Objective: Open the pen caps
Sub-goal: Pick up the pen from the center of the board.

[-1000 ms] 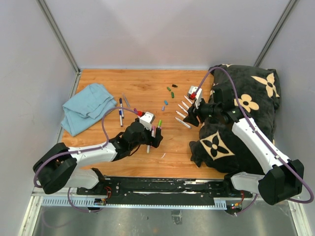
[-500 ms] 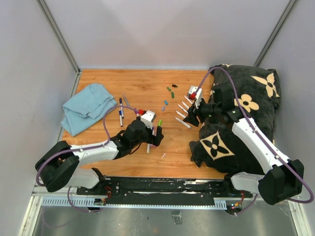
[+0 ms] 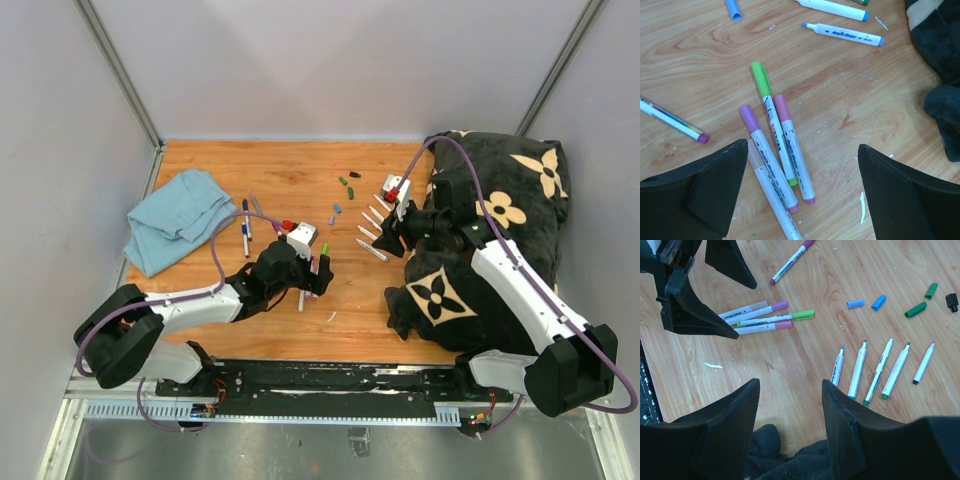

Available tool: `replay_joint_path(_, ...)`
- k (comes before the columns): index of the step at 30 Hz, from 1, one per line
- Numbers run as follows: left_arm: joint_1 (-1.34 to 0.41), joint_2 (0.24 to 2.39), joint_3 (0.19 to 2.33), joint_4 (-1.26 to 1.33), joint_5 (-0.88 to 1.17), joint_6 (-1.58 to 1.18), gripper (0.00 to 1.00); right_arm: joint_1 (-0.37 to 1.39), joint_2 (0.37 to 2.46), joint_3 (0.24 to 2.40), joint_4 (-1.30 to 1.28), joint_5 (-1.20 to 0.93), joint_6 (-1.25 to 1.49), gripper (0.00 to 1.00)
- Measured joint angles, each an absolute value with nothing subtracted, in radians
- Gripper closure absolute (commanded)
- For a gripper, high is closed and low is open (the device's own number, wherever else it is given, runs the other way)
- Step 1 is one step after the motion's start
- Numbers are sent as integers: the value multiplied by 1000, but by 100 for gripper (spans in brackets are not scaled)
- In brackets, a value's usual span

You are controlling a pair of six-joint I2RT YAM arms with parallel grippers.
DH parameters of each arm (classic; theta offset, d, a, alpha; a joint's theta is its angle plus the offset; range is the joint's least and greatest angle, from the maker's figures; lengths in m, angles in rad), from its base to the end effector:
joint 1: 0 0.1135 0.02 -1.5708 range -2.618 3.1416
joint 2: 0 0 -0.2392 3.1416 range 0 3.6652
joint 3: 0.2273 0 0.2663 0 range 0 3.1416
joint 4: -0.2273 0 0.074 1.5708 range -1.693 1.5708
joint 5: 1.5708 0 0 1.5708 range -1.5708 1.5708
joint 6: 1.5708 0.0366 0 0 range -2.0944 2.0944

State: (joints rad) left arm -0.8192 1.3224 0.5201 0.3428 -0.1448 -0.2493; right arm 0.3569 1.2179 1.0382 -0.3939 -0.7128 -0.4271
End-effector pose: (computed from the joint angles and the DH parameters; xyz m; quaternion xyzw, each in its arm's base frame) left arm 0.1974 -0.2035 0.1517 0.2016 0.8239 -0.2150 0.4841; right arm 0.2622 0.1233 0.2954 -0.4686 0.6969 0.2905 0.4586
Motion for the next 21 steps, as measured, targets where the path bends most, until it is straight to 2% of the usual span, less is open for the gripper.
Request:
replay_joint_path(15, -811, 1369, 571, 336, -136, -242, 6, 357, 1218, 1038, -394, -715, -427, 46)
replay_joint_path(21, -791, 1446, 648, 304, -137, -236, 11, 357, 1218, 1038, -394, -715, -427, 46)
